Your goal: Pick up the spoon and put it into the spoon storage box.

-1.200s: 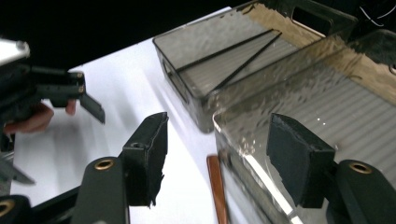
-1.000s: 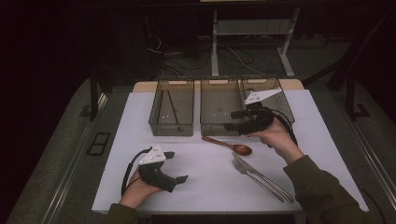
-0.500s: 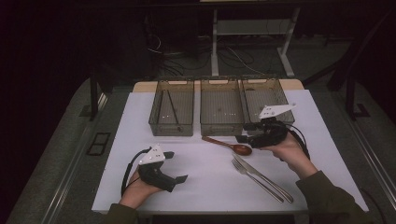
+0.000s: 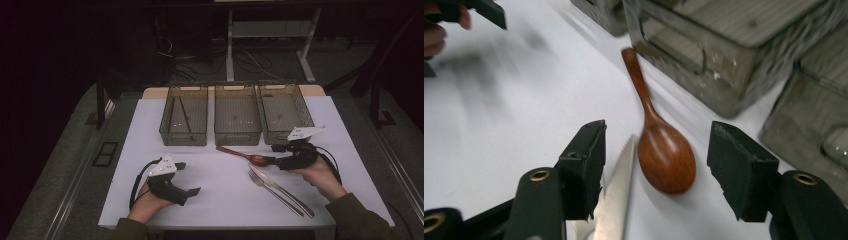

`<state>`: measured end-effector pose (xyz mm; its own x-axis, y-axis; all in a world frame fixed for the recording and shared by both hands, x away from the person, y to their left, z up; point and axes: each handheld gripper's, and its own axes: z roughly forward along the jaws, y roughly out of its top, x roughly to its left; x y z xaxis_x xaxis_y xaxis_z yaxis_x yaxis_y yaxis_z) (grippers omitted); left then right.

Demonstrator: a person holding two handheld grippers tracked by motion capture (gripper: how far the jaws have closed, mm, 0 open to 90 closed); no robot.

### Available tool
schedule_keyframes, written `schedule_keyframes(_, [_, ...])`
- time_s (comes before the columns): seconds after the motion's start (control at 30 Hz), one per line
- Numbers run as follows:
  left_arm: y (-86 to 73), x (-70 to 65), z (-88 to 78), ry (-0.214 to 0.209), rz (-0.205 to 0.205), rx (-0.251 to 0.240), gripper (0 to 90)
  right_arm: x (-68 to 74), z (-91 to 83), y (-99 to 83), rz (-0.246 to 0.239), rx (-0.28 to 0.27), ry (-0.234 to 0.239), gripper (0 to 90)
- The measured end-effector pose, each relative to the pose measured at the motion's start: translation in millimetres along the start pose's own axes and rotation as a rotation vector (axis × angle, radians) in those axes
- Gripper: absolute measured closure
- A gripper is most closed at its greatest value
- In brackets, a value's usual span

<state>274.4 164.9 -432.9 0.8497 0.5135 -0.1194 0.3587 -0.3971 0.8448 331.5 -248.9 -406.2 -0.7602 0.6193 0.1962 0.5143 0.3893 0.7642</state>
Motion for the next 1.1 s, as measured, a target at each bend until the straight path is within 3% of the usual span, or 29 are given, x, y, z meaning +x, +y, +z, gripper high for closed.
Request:
schedule_keyframes(0.4, [-1.3,0.4,0.7,0.000,0.002,0.008,0.0,-17.6,28.7,-13.2,0.046,0.056,-0.029,39.3])
schedule_keyframes(1.1, [-6.1,5.3,7.2,0.019,0.002,0.026,0.0,-14.2,50.2,-13.9,0.025,0.104,-0.009,42.7])
